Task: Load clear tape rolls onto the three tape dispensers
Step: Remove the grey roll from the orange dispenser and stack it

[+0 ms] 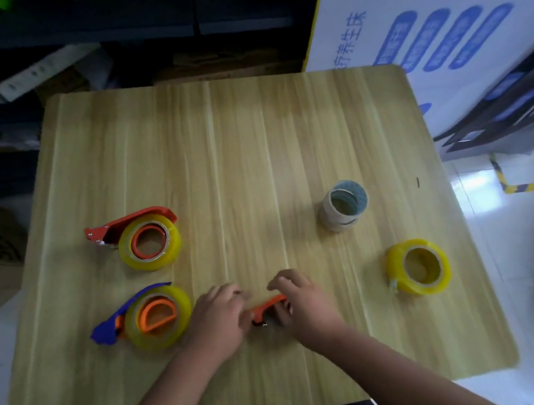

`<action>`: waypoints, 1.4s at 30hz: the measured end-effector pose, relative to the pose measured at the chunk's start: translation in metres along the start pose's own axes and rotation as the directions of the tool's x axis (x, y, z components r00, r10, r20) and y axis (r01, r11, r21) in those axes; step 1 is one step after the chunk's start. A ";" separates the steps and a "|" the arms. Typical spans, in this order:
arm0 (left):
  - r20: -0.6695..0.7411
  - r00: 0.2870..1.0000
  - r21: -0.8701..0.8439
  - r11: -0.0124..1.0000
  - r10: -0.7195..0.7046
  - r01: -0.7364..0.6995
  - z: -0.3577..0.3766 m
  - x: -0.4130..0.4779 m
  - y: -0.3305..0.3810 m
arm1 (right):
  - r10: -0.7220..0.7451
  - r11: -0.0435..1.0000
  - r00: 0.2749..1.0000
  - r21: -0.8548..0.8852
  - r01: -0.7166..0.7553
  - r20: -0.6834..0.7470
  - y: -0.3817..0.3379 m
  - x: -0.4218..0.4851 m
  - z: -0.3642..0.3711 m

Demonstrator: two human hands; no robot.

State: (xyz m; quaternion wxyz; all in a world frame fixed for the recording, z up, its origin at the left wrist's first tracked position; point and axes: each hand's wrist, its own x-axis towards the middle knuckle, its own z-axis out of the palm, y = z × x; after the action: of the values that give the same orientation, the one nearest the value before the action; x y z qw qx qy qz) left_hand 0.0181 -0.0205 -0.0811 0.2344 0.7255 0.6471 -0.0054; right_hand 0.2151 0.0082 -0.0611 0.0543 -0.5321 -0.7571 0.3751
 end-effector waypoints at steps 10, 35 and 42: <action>0.106 0.980 0.052 0.985 -0.171 0.166 0.012 0.039 0.040 | 0.278 0.960 0.954 -0.016 -0.278 0.116 0.074 -0.052 -0.001; 0.238 0.860 -0.495 0.705 -0.452 0.507 0.006 0.062 0.005 | 0.257 0.964 0.929 0.135 -0.228 -0.267 0.072 0.033 0.011; 0.265 0.845 -0.521 0.668 -0.465 0.531 0.015 0.067 -0.002 | 0.199 0.978 0.910 0.134 -0.160 -0.365 0.075 0.033 0.029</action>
State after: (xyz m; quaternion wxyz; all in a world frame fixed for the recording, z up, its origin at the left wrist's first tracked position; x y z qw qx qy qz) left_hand 0.0314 0.0374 -0.1156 0.4668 0.4134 0.7769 0.0869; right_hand 0.2444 0.0327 -0.1394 0.1905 -0.6580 -0.6605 0.3073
